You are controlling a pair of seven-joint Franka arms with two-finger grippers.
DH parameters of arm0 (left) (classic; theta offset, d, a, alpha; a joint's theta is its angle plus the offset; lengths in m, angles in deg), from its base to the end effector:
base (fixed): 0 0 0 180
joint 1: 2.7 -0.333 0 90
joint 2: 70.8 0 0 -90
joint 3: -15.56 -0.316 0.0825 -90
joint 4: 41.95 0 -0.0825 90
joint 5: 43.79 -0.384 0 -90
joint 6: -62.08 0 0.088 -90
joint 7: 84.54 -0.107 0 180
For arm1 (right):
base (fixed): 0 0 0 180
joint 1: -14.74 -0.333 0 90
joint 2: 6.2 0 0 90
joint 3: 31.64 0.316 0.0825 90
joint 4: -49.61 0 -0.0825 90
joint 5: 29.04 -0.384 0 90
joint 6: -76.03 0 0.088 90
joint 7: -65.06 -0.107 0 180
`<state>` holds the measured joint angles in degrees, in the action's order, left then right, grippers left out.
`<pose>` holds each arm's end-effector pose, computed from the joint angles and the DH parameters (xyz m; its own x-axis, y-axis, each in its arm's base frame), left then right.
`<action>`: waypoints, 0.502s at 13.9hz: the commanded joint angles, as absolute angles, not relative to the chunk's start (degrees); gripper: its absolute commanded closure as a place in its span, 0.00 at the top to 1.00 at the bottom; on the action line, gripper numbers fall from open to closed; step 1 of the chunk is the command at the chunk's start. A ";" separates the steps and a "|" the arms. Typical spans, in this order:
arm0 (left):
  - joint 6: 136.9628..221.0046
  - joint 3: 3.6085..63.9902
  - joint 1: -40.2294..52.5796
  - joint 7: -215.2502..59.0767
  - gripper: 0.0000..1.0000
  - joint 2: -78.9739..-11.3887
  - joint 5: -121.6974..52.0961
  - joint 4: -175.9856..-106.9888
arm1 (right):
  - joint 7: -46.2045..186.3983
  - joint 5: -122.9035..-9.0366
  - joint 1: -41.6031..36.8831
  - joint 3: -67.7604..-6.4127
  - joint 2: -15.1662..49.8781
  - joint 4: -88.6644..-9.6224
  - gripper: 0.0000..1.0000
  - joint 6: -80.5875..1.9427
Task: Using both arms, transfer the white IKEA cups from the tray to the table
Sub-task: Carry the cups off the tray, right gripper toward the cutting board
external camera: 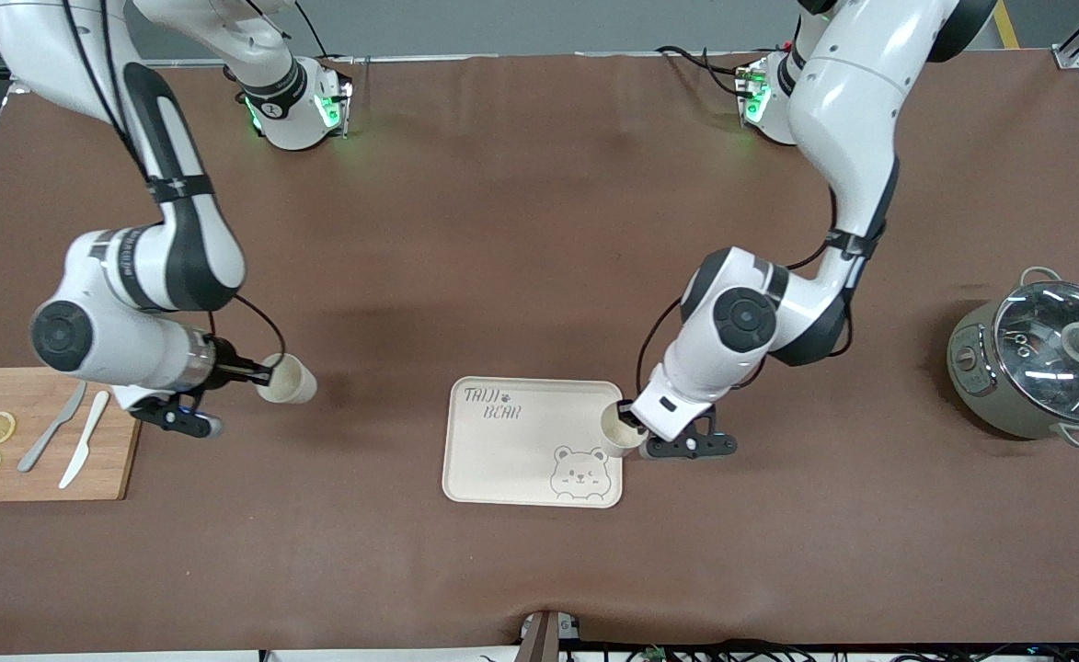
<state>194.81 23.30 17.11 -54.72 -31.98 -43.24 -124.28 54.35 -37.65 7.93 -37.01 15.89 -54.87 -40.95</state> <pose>0.6665 -0.3248 0.3157 0.9869 0.0949 0.1308 0.0703 -0.9808 0.1817 0.6216 0.0275 0.3133 0.9573 -0.2265 -0.1797 -0.2393 -0.9695 -0.0530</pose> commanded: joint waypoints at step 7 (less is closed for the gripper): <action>184.34 23.74 1.88 -66.59 0.00 -45.04 -43.00 -138.26 | 70.34 -32.39 22.46 -36.12 7.95 -72.99 0.00 -50.35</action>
